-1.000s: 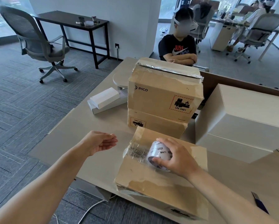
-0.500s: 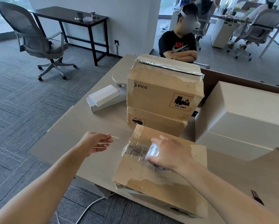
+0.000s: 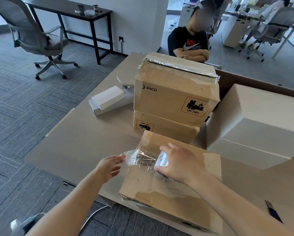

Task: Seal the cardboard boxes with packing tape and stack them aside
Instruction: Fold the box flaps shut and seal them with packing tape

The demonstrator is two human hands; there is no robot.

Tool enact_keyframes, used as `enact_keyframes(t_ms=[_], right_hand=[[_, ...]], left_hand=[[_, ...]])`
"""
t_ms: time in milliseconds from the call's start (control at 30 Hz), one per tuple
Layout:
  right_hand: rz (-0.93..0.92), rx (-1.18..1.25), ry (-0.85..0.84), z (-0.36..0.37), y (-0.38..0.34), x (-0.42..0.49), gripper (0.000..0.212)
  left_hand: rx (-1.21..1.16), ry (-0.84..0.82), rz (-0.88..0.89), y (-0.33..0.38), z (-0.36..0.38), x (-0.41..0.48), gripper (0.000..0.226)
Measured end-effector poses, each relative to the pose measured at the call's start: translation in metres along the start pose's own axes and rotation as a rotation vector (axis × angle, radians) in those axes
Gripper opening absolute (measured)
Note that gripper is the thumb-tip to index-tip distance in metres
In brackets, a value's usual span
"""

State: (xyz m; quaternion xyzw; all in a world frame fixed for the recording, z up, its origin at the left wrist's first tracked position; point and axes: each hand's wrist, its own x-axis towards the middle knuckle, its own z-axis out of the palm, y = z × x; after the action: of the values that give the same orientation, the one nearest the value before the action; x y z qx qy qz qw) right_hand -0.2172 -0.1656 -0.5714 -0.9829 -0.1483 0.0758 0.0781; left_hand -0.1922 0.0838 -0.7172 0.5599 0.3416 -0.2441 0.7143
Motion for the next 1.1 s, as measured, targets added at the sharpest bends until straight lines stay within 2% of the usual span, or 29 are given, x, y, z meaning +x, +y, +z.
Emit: enact_keyframes(t_ms=[133,233,300,367,433,500,567,667,733,833,867,967,1033,1100], right_hand=[[-0.012,0.014,0.001,0.003,0.002,0.001,0.063],[-0.028,0.023,0.002,0.005,0.004,0.001,0.064],[-0.035,0.033,0.010,0.007,0.005,0.000,0.064],[-0.039,0.043,0.022,0.010,0.006,0.001,0.065],[-0.040,0.051,0.030,0.013,0.007,0.002,0.064],[-0.045,0.047,0.038,0.016,0.008,0.003,0.064],[-0.050,0.049,0.046,0.018,0.009,0.004,0.064],[-0.056,0.055,0.056,0.019,0.010,0.003,0.064],[-0.054,0.061,0.048,0.019,0.010,0.003,0.064],[-0.056,0.076,0.041,0.018,0.010,0.002,0.064],[-0.057,0.080,0.039,0.017,0.010,0.002,0.064],[-0.064,0.081,0.033,0.014,0.008,0.001,0.065],[-0.067,0.083,0.023,0.012,0.008,0.001,0.066],[-0.066,0.088,0.005,0.009,0.008,0.001,0.067]], left_hand=[[-0.129,-0.011,-0.016,-0.024,0.009,0.015,0.032],[-0.177,-0.096,-0.046,-0.040,0.014,0.019,0.048],[-0.164,-0.160,-0.025,-0.046,0.021,0.016,0.038],[-0.119,-0.139,0.012,-0.051,0.027,0.020,0.024],[-0.061,-0.082,0.034,-0.056,0.029,0.028,0.028],[0.001,-0.090,0.029,-0.059,0.028,0.031,0.045],[-0.046,-0.140,-0.007,-0.061,0.025,0.037,0.074],[0.059,-0.204,0.011,-0.065,0.020,0.055,0.090],[0.237,-0.168,0.081,-0.072,0.013,0.085,0.084],[0.714,-0.011,0.210,-0.059,0.012,0.088,0.065],[0.721,0.014,0.212,-0.049,0.016,0.072,0.058],[0.496,0.065,0.268,-0.023,0.026,0.032,0.042],[0.280,0.013,0.360,-0.006,0.029,0.010,0.044],[0.207,-0.099,0.487,0.007,0.035,-0.019,0.049]])
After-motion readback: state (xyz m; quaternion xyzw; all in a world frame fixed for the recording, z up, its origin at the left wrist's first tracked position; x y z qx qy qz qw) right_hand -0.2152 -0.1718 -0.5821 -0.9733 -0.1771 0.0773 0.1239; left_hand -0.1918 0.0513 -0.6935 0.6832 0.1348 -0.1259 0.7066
